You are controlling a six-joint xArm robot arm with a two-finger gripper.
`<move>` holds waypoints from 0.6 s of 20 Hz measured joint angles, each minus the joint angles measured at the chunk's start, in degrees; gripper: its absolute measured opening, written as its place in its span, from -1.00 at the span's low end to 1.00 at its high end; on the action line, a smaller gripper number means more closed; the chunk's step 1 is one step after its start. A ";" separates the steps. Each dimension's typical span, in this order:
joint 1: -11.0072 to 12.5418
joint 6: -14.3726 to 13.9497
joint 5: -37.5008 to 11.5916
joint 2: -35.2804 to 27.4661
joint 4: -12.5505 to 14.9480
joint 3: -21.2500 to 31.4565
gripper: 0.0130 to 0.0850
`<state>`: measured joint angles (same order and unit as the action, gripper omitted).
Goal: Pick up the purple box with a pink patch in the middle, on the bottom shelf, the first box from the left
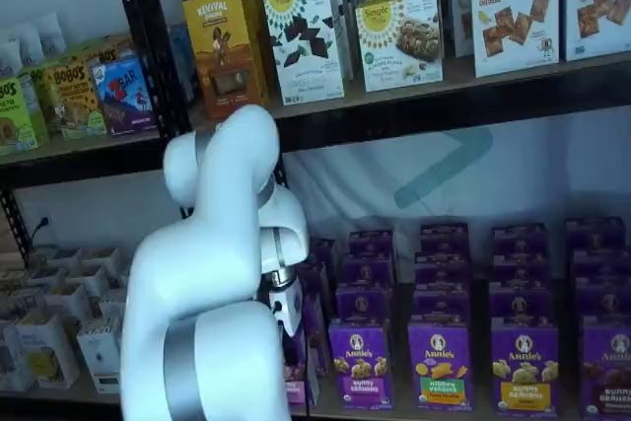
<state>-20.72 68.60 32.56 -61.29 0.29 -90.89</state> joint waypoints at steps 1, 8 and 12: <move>0.02 0.04 0.07 0.01 -0.03 -0.02 0.11; 0.11 -0.30 0.21 -0.19 0.46 -0.39 0.00; 0.06 -0.35 0.37 -0.39 0.47 -0.68 -0.11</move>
<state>-20.66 68.25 32.94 -61.68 0.76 -91.57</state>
